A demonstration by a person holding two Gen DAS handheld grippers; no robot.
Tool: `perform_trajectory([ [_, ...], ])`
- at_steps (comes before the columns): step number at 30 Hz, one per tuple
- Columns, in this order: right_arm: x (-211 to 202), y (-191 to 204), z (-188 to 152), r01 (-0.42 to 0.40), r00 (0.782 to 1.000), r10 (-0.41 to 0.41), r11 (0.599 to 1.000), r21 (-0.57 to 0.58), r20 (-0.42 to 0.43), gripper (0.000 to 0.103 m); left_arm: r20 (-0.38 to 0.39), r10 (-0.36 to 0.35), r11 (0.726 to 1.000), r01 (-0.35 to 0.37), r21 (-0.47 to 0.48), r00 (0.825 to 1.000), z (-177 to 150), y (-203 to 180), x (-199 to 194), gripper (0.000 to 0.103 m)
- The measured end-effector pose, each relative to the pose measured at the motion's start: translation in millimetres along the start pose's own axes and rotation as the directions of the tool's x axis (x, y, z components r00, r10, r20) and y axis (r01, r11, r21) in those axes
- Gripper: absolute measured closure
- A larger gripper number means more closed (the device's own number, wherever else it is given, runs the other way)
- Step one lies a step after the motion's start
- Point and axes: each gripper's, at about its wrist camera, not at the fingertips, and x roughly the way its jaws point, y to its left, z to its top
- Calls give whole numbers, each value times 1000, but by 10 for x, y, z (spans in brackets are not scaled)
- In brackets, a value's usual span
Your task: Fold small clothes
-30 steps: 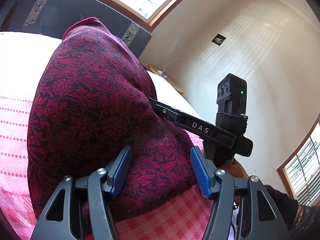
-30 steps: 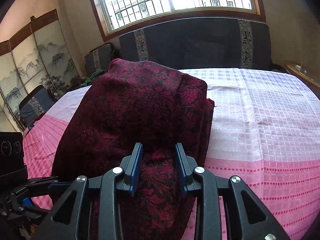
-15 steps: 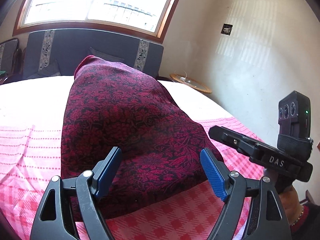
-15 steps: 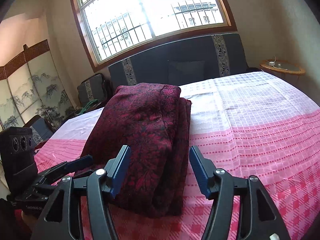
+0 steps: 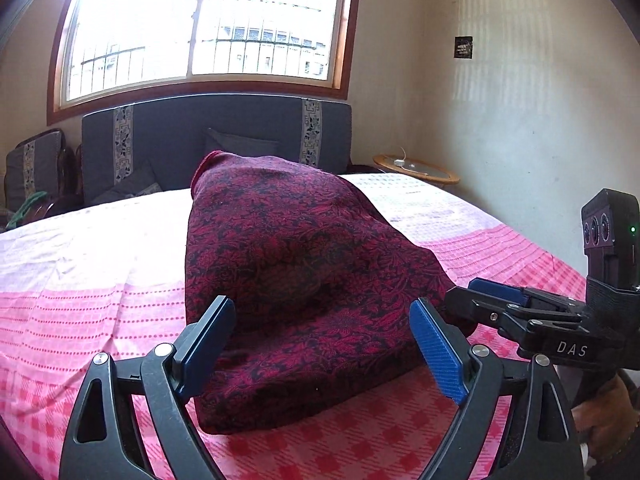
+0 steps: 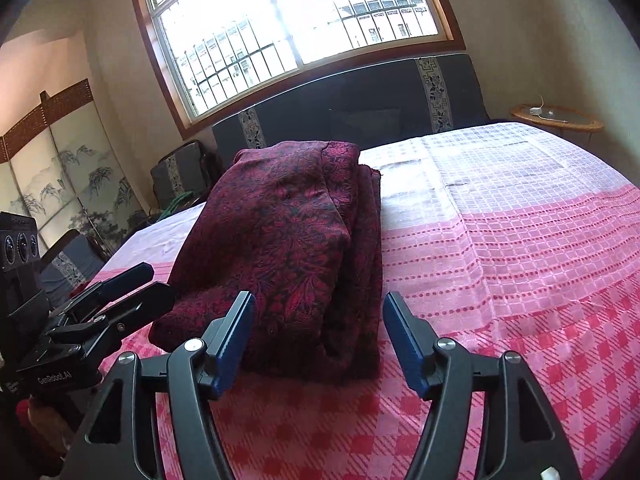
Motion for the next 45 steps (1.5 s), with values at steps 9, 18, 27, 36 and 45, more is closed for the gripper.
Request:
perform_trajectory([
  [9, -23, -95, -6, 22, 1000, -22, 999, 50, 10, 31, 12, 106, 994, -106, -10, 994, -19, 126, -29, 6],
  [18, -25, -92, -11, 50, 999, -51, 998, 49, 9, 18, -13, 67, 988, -68, -138, 998, 69, 643, -11, 5],
  [27, -52, -105, -6, 29, 999, -31, 998, 51, 34, 17, -44, -59, 975, 48, -218, 997, 577, 1389, 312, 5],
  [36, -158, 257, 254, -94, 991, 100, 993, -65, 94, 17, -130, -186, 928, 130, -350, 974, 1028, 2115, 1222, 8],
  [45, 533, 335, 394, -123, 990, 111, 980, -158, -82, 19, -200, -140, 969, 93, -228, 970, 1111, 2008, 1942, 11],
])
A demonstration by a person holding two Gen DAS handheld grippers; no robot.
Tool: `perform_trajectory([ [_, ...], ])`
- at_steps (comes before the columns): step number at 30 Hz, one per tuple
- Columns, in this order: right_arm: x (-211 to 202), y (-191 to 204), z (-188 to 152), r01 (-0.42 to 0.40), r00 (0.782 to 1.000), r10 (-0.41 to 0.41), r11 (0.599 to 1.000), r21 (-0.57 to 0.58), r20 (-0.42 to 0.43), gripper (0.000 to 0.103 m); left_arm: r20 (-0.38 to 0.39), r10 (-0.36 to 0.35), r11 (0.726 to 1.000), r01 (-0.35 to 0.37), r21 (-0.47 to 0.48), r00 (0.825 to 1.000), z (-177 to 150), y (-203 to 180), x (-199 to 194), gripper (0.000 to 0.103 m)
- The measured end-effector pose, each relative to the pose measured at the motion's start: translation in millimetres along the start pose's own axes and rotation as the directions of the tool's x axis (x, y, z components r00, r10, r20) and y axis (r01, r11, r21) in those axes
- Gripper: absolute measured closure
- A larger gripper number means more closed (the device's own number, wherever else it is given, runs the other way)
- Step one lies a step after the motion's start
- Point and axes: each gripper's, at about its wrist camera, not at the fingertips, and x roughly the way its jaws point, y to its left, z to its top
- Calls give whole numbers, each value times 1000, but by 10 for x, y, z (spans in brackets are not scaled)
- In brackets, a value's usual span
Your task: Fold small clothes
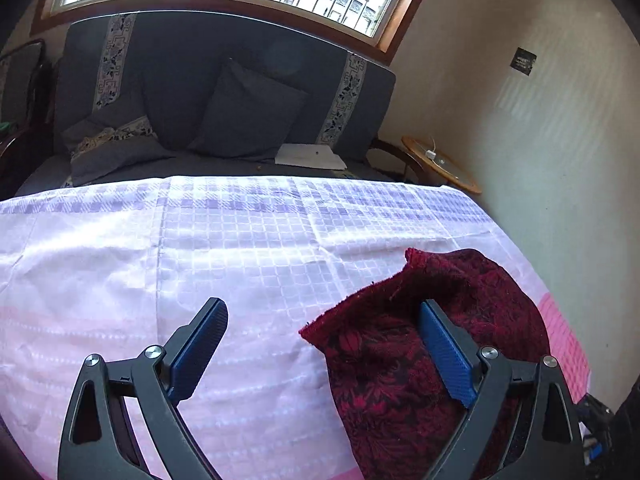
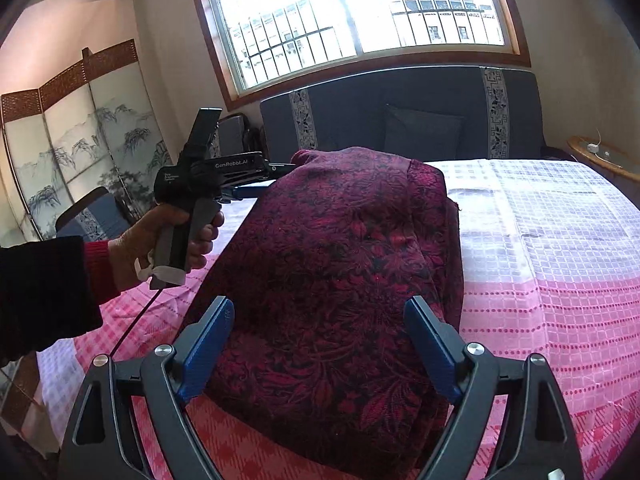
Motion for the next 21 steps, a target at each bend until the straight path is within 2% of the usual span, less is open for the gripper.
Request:
perform_trajectory([
  [2, 56, -66, -72, -9, 1000, 9, 1000, 21, -15, 20, -17, 67, 998, -67, 2, 998, 36, 63, 162, 22],
  [3, 78, -77, -119, -11, 1000, 12, 1000, 29, -21, 20, -30, 96, 995, -96, 0, 995, 45, 105, 229, 32],
  [4, 108, -80, -153, -9, 999, 10, 999, 31, -33, 20, -44, 116, 993, -116, -3, 992, 51, 154, 291, 35],
  [7, 138, -30, -165, 16, 999, -15, 1000, 10, -47, 20, -48, 121, 992, -123, -27, 991, 42, 254, 351, 35],
  [9, 191, -22, -169, 22, 997, -21, 1000, 11, -73, 19, -25, 138, 990, -139, -31, 990, 35, 273, 298, 35],
  [11, 186, -25, -173, 18, 997, -17, 1000, 12, -72, 19, 25, 154, 986, -151, -76, 988, 56, 336, 113, 35],
  [14, 124, -97, -189, -19, 999, 21, 999, 47, -45, 19, 152, 116, 980, -89, -176, 982, 106, 383, -393, 35],
  [16, 20, -170, -187, -56, 998, 57, 995, 86, -1, 20, 171, 77, 990, -54, -134, 982, 87, 160, -666, 35],
  [19, -193, -321, -162, -109, 992, 96, 979, 174, 82, 21, 149, 1, 1000, 4, -30, 989, -103, -356, -915, 35],
  [20, -235, -359, -149, -104, 992, 88, 976, 192, 92, 23, 132, -16, 1000, 17, -9, 991, -199, -515, -951, 35],
  [21, -261, -387, -149, -108, 992, 91, 974, 200, 90, 39, 120, -31, 1000, 30, 7, 992, -307, -654, -977, 35],
])
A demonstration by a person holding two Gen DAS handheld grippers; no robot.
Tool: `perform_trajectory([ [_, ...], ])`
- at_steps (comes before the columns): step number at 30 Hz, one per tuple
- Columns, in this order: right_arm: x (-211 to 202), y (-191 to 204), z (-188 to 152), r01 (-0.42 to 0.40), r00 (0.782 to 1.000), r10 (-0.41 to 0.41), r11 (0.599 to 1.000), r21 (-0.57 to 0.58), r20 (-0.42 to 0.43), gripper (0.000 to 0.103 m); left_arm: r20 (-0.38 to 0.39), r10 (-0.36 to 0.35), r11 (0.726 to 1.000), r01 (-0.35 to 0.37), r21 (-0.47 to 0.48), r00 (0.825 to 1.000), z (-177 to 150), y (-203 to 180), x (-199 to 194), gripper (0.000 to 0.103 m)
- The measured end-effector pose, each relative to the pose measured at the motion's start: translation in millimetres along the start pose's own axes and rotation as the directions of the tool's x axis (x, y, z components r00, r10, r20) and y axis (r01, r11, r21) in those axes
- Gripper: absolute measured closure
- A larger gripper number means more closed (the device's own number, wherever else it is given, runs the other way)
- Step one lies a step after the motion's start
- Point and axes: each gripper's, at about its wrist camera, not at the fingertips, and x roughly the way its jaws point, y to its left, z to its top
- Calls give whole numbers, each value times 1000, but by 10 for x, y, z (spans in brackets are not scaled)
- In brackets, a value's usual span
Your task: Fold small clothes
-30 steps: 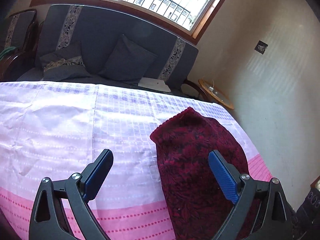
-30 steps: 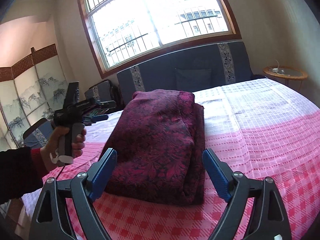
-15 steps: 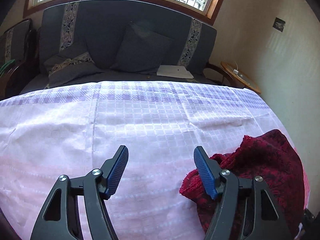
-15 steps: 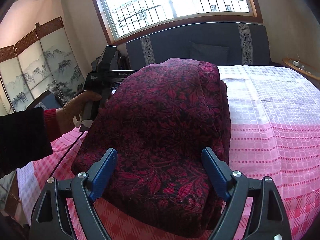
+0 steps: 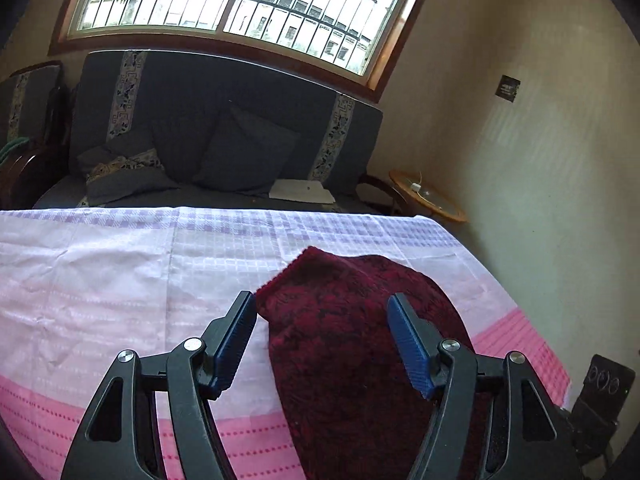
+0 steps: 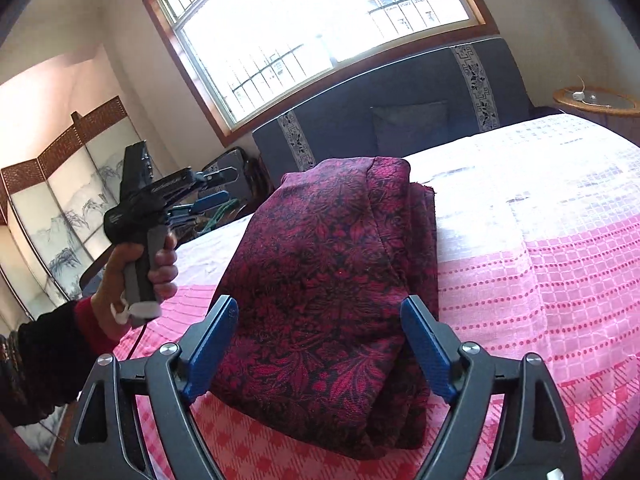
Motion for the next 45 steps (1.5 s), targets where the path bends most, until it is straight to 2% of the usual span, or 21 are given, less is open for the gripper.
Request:
perform_trajectory([
  [1, -5, -9, 2, -2, 1000, 2, 1000, 3, -16, 62, -1, -6, 1000, 6, 19, 1000, -111, -135, -30, 35],
  [2, 9, -2, -7, 9, 999, -9, 1000, -4, -46, 70, 2, 5, 999, -5, 46, 1000, -232, -256, -52, 35],
  [6, 65, 139, -136, 63, 986, -82, 990, -126, -144, 73, 12, 34, 997, -35, 71, 999, -664, -490, -88, 35],
  [10, 129, 71, -241, 166, 955, -211, 962, -216, -206, 75, -5, 93, 992, -92, 82, 996, -957, -541, 14, 35],
  [11, 151, 40, -264, 177, 949, -227, 958, -224, -220, 75, 12, 106, 990, -107, 94, 994, -1010, -566, 20, 35],
  [13, 160, -18, -288, 173, 950, -223, 959, -224, -220, 77, 28, 137, 981, -140, 136, 990, -1061, -641, 32, 35],
  [15, 99, -75, -259, 142, 959, -179, 975, -172, -219, 76, 36, 149, 976, -153, 158, 988, -1078, -678, 26, 35],
  [17, -59, -243, -201, 59, 982, -65, 998, -39, -180, 75, 47, 129, 981, -134, 140, 991, -1084, -663, -13, 35],
  [19, -223, -459, -173, -25, 990, 39, 995, 100, -139, 70, 60, 97, 990, -103, 101, 993, -1089, -610, -58, 35],
  [21, -334, -669, -184, -117, 985, 143, 966, 232, -99, 70, 76, 69, 996, -73, 51, 995, -1099, -544, -100, 35],
  [24, -353, -849, -266, -231, 956, 280, 902, 364, -86, 70, 99, 44, 999, -45, 1, 994, -1135, -490, -173, 35],
  [30, -128, -736, -386, -192, 937, 282, 908, 371, -205, 69, 118, 62, 998, -65, 21, 991, -1243, -572, -274, 34],
  [33, -59, -688, -377, -200, 935, 293, 902, 382, -202, 64, 117, 47, 999, -49, 11, 992, -1278, -573, -308, 33],
  [36, 53, -709, -321, -198, 930, 302, 891, 409, -210, 64, 114, 41, 999, -41, -7, 993, -1292, -548, -316, 33],
  [38, 93, -667, -269, -170, 930, 277, 906, 387, -241, 64, 115, 41, 999, -40, -17, 993, -1304, -547, -332, 33],
  [43, -81, -641, -233, -151, 943, 243, 921, 358, -228, 60, 109, 29, 999, -26, -36, 994, -1319, -511, -349, 33],
  [45, -159, -682, -287, -159, 941, 256, 911, 381, -221, 58, 108, 27, 999, -23, -39, 994, -1324, -505, -352, 33],
])
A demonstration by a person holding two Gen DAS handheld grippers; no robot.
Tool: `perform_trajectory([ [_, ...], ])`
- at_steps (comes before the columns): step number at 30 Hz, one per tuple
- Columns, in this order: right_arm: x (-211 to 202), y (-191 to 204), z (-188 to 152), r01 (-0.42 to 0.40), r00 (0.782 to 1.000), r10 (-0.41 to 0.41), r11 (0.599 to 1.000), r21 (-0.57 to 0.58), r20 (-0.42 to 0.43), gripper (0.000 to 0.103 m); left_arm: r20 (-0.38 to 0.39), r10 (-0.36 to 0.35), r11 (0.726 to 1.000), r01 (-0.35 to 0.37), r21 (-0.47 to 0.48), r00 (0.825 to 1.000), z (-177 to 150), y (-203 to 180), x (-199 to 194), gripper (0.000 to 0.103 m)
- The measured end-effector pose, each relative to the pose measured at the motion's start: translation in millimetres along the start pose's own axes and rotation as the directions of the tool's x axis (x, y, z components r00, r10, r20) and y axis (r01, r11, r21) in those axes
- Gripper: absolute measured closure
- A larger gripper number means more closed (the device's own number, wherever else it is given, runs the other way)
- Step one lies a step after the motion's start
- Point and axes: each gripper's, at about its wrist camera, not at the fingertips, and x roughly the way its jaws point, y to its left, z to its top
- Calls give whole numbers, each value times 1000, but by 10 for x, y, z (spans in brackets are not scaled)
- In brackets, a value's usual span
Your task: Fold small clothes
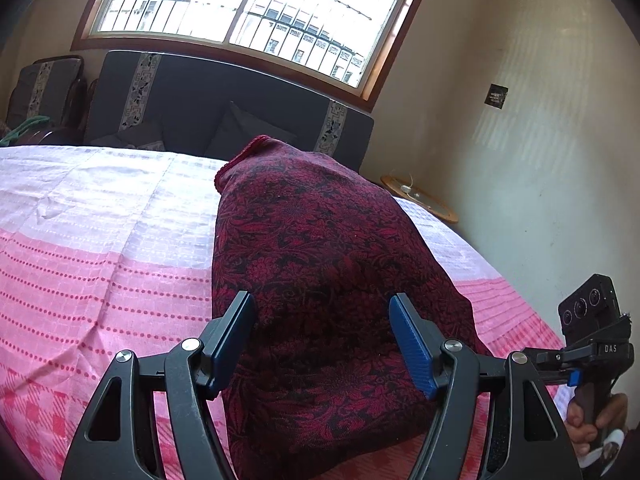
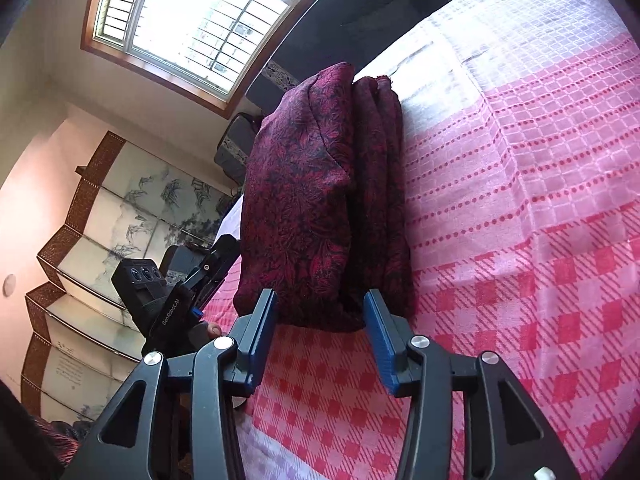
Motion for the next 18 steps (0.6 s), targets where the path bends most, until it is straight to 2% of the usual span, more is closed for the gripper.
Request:
perform_trajectory([
  [6, 145, -116, -68, -52, 998, 56, 995, 81, -43, 53, -3, -3, 1000, 3, -8, 1000, -12, 19, -12, 33],
  [11, 253, -140, -13, -29, 999, 33, 995, 94, -41, 53, -8, -7, 1000, 7, -21, 1000, -14, 49, -9, 32],
  [12, 275, -134, 12, -18, 999, 22, 996, 87, -39, 57, -8, -5, 1000, 5, -23, 1000, -15, 53, -10, 32],
  [13, 295, -114, 41, -1, 999, 4, 998, 69, -36, 70, -8, -4, 1000, 4, -24, 1000, -17, 59, -14, 32],
  [14, 318, -85, 73, 21, 999, -20, 999, 44, -34, 76, -7, -3, 1000, 3, -27, 1000, -20, 59, -17, 32],
  [16, 330, 35, 146, 53, 999, -53, 999, -11, -8, 83, -2, 2, 999, -2, -33, 1000, -20, 61, -26, 32],
  [18, 250, 275, 217, 60, 997, -54, 993, -100, 55, 86, 0, 2, 999, -2, -45, 1000, -20, 83, -32, 32],
])
